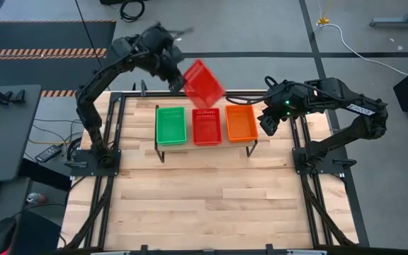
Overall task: Stack baskets on shelf by color
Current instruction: Stack the red bin on top of the other stacked red bins on the shelf, then return to Home Position
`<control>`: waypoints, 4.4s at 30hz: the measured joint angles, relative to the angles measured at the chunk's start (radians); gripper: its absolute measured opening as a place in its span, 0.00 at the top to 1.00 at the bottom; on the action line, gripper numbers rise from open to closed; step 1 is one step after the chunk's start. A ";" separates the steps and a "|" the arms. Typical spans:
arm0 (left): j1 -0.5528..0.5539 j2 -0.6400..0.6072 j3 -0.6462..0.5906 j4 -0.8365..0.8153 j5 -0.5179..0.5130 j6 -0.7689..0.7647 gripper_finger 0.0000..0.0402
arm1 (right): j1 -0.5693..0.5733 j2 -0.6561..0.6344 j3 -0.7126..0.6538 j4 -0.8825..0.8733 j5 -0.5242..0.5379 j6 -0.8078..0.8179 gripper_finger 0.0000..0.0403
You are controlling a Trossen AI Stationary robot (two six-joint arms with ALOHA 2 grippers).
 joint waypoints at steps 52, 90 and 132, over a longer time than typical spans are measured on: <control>-0.245 0.167 -0.001 -0.146 -0.270 0.387 0.90 | 0.028 -0.018 0.000 0.019 -0.076 -0.005 0.57; -0.332 -0.334 -0.424 0.421 -0.373 -0.105 0.95 | 0.029 -0.247 -0.171 0.310 0.031 -0.016 0.86; -0.355 -1.393 -2.196 1.791 -0.218 -0.520 1.00 | -0.139 -0.916 -1.662 2.024 -0.148 0.148 0.99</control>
